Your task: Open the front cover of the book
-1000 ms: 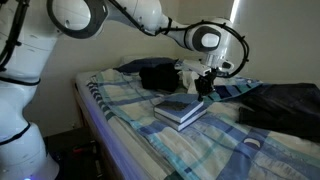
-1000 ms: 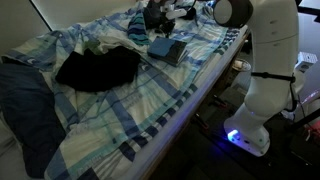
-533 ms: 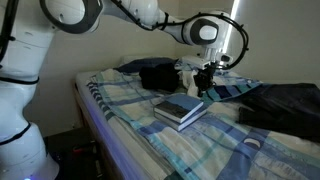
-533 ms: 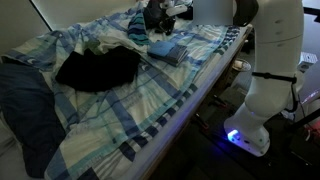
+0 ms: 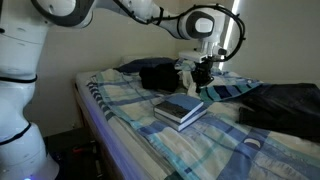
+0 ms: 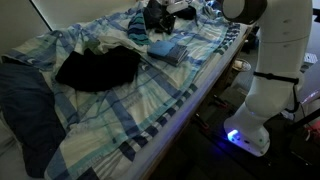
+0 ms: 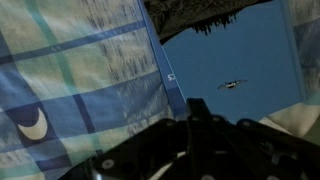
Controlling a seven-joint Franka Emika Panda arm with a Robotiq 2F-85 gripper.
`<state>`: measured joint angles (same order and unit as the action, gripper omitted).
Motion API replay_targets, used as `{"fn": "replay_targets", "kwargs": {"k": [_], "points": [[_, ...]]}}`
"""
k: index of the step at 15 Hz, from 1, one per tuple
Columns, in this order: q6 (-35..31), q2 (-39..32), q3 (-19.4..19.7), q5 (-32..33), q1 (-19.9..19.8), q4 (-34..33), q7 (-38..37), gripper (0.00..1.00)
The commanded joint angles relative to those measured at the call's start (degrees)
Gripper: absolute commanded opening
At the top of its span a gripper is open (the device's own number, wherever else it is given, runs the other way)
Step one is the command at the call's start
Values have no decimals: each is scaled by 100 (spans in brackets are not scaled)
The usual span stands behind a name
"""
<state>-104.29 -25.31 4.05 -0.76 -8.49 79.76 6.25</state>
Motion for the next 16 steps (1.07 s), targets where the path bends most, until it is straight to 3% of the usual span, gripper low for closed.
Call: {"fn": "replay_targets", "kwargs": {"k": [1, 10, 11, 13, 16], "points": [[23, -13, 6, -3, -1, -24, 5, 4], [22, -27, 6, -3, -4, -24, 5, 4], [22, -27, 6, -3, -4, -24, 5, 29], [79, -107, 18, -7, -6, -99, -57, 35], [100, -226, 38, 12, -1, -157, -141, 58]]}}
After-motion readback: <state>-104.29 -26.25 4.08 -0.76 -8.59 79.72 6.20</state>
